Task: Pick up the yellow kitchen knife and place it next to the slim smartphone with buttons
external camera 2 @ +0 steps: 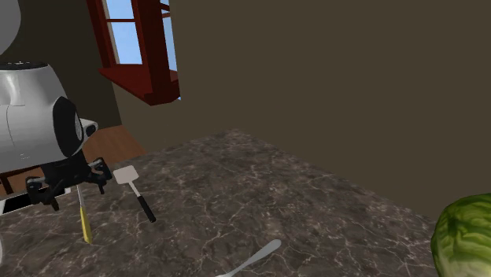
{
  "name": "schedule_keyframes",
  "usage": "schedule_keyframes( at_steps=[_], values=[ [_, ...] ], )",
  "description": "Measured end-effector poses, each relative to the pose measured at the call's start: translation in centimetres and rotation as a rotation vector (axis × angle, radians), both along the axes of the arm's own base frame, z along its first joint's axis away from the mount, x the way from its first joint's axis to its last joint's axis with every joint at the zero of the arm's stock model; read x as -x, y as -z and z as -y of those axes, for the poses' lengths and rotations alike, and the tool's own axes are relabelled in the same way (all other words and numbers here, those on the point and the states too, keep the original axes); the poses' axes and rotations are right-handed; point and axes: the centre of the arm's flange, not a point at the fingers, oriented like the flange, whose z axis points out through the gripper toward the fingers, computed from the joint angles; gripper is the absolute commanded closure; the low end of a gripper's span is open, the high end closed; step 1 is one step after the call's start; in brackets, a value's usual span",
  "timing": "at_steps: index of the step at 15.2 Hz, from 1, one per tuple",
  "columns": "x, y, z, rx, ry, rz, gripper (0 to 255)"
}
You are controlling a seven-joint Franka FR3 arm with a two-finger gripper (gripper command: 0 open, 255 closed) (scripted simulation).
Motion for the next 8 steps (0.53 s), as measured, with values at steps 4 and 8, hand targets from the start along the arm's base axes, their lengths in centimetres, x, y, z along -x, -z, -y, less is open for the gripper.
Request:
schedule_keyframes(
  at_steps=[4, 8],
  values=[
    [-0.03, 0.19, -0.03, 0.000, 0.000, 0.000, 0],
    [-0.04, 0.20, -0.03, 0.000, 0.000, 0.000, 255]
  ],
)
